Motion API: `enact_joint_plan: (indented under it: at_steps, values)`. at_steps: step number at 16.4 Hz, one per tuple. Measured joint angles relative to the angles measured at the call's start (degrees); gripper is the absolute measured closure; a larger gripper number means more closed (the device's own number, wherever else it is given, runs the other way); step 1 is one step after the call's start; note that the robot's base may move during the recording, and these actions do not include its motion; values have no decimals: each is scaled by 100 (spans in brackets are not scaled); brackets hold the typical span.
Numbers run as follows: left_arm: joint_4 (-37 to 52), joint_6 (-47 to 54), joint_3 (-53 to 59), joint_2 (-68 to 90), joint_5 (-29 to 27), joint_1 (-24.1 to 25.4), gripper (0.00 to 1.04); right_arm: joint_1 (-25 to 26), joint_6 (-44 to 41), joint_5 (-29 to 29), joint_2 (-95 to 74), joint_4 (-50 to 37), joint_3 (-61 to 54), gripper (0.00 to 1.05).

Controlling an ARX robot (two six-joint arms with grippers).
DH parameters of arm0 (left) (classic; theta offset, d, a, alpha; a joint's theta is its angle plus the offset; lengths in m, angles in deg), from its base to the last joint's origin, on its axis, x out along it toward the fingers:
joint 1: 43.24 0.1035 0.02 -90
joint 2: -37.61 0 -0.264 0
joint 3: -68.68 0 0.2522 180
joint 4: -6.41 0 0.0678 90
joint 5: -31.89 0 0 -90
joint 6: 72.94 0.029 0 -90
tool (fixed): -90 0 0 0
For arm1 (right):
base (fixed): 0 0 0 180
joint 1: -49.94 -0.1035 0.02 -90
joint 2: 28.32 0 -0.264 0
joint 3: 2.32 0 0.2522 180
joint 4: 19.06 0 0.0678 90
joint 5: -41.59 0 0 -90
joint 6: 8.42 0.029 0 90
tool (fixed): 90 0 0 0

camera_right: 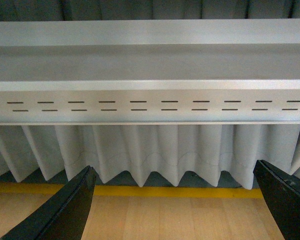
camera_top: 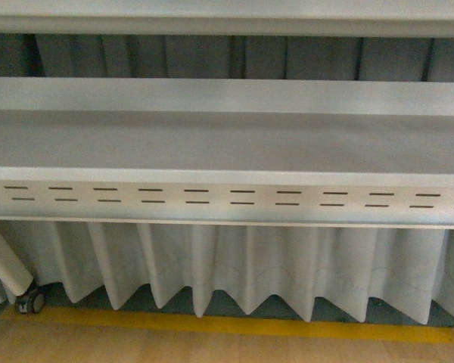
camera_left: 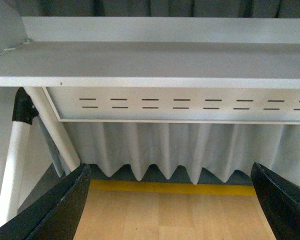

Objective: Wind up and store yellow beetle toy

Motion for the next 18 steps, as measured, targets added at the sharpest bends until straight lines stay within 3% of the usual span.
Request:
enact_joint_plan:
  at_steps: [18]
  values:
    - [9,0,0,0,-2,0,7,0,2,0,0,-7,0,7]
